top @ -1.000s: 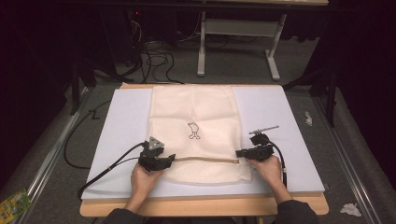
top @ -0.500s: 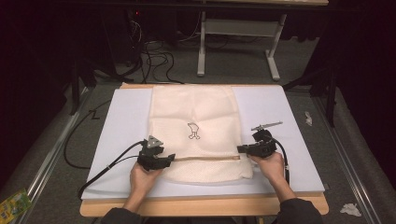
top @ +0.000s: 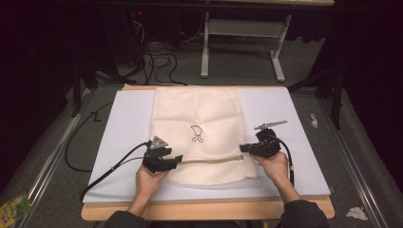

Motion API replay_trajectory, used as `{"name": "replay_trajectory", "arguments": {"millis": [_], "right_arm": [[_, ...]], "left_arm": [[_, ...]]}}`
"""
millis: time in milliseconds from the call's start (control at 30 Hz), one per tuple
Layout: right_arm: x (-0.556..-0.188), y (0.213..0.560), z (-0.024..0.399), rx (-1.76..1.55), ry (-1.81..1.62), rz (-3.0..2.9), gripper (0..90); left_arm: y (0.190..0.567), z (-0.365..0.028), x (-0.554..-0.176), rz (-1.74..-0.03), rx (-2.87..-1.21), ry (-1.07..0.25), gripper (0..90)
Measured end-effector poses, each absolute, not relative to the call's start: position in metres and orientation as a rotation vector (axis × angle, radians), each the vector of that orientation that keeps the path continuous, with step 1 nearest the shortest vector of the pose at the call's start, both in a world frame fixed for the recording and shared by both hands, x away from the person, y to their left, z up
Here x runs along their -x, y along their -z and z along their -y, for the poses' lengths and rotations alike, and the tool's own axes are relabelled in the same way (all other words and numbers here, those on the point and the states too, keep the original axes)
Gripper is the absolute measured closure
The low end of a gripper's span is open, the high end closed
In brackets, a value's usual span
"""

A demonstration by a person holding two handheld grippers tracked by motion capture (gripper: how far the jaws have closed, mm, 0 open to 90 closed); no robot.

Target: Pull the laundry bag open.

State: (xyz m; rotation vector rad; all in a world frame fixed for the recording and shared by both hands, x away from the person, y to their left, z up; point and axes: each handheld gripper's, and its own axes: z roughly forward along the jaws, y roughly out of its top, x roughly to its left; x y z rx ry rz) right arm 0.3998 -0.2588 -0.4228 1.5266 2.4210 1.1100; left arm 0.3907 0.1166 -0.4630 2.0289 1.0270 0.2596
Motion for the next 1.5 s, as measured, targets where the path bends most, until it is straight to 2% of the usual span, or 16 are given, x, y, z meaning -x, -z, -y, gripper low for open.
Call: {"name": "replay_trajectory", "arguments": {"millis": [200, 400, 933, 1067, 1333, 1467, 1500], "right_arm": [[-0.399, 0.421, 0.258, -1.514, -1.137, -2.405, 87.8], [-0.4, 0.414, 0.253, -1.493, -1.155, -2.39, 87.9], [-0.404, 0.404, 0.239, -1.442, -1.179, -2.405, 87.9], [-0.405, 0.401, 0.234, -1.429, -1.186, -2.403, 87.9], [-0.407, 0.399, 0.225, -1.395, -1.199, -2.421, 87.9], [-0.408, 0.4, 0.221, -1.39, -1.206, -2.426, 87.9], [-0.408, 0.4, 0.221, -1.388, -1.213, -2.425, 87.9]], "left_arm": [[0.461, -0.115, -0.391, -1.032, -1.986, -0.259, 39.0], [0.453, -0.102, -0.388, -0.984, -2.013, -0.277, 37.5], [0.449, -0.076, -0.388, -0.945, -2.027, -0.249, 38.3], [0.448, -0.069, -0.387, -0.939, -2.009, -0.209, 39.0], [0.445, -0.06, -0.385, -0.911, -2.026, -0.2, 43.4], [0.441, -0.05, -0.384, -0.875, -2.031, -0.184, 49.1], [0.44, -0.047, -0.383, -0.87, -2.034, -0.182, 54.1]]}}
